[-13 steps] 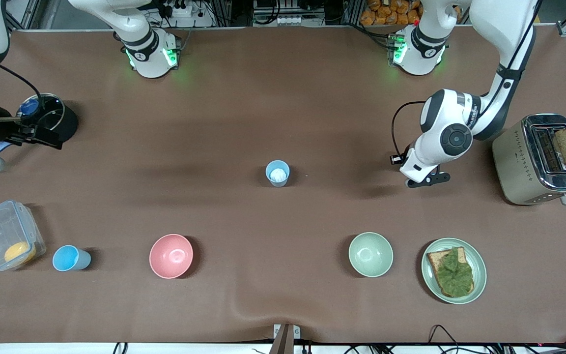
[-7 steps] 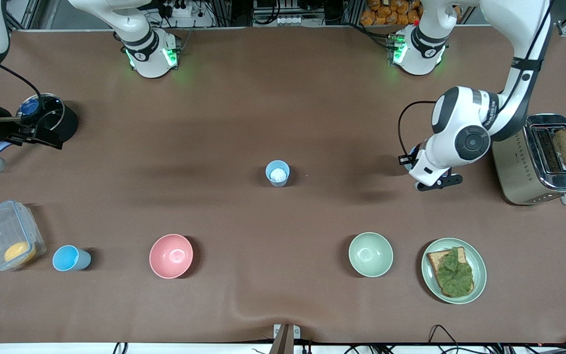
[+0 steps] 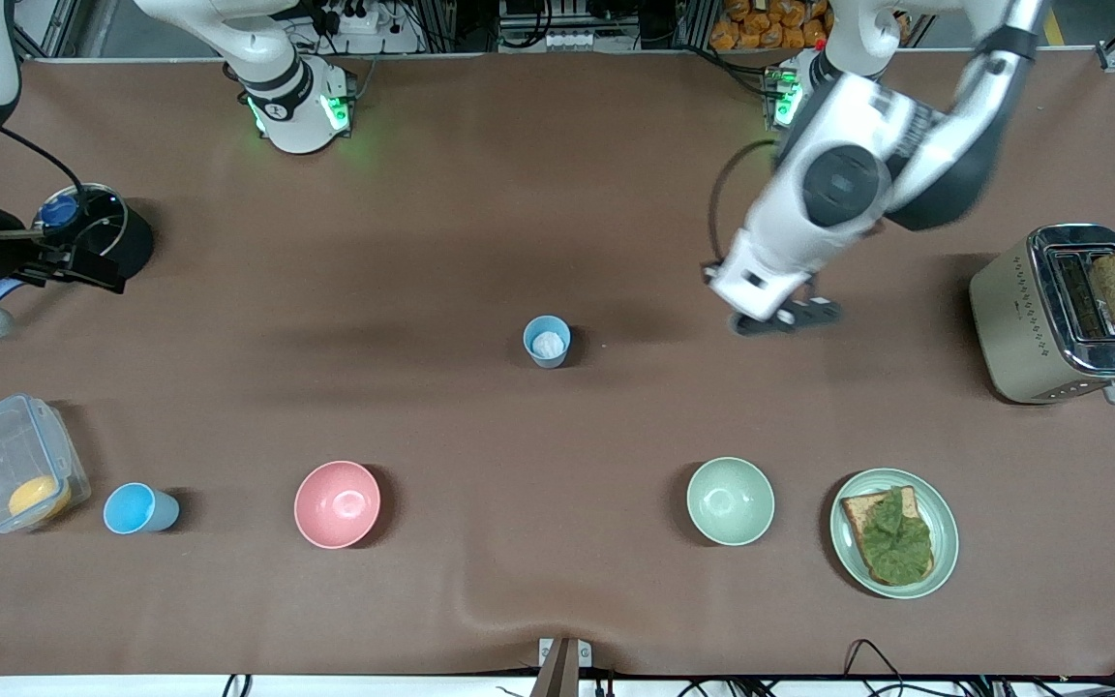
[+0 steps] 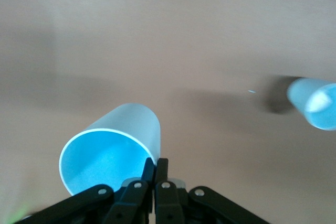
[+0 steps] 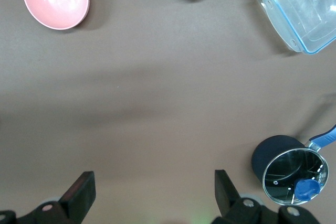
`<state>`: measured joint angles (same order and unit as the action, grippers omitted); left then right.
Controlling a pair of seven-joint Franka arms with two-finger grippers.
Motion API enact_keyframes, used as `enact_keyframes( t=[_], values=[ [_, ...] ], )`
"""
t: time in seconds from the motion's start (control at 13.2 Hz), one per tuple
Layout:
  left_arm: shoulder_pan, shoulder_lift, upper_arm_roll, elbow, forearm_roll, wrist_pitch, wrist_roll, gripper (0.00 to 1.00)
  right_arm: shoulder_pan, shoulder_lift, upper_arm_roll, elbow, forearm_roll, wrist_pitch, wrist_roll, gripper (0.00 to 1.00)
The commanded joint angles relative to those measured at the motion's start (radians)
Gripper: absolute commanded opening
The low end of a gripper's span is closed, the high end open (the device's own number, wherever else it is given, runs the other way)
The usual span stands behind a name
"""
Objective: Stack blue cups with both arms
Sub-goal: 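Carry the held cup with the left gripper over the stacked cups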
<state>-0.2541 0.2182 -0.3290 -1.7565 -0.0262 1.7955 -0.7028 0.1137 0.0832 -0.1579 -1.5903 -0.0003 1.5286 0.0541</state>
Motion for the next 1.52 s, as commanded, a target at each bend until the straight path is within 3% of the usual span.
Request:
enact_keyframes(
  t=[0.0,0.3,0.61,0.84,1.06,1.44],
  values=[
    [-0.011,0.073,0.001,0.107,0.005,-0.024,-0.035,0.00,0.008,-0.013,0.000,-0.005,-0.014,-0.008,0.006,1.00],
    [-0.036,0.093,-0.002,0.132,0.002,-0.022,-0.035,0.00,0.012,-0.013,0.000,-0.005,-0.014,-0.008,0.007,1.00],
    [-0.247,0.137,0.065,0.144,-0.052,0.142,-0.085,0.00,0.014,-0.014,0.000,-0.005,-0.014,-0.010,0.007,1.00],
    [-0.417,0.295,0.188,0.328,-0.055,0.170,-0.151,0.00,0.014,-0.014,0.000,-0.005,-0.014,-0.010,0.007,1.00],
    [-0.505,0.383,0.266,0.419,-0.057,0.183,-0.165,0.00,0.014,-0.014,0.000,-0.005,-0.014,-0.010,0.007,1.00],
    [-0.551,0.440,0.283,0.468,-0.057,0.236,-0.216,0.00,0.014,-0.014,0.000,-0.005,-0.014,-0.010,0.006,1.00]
  ],
)
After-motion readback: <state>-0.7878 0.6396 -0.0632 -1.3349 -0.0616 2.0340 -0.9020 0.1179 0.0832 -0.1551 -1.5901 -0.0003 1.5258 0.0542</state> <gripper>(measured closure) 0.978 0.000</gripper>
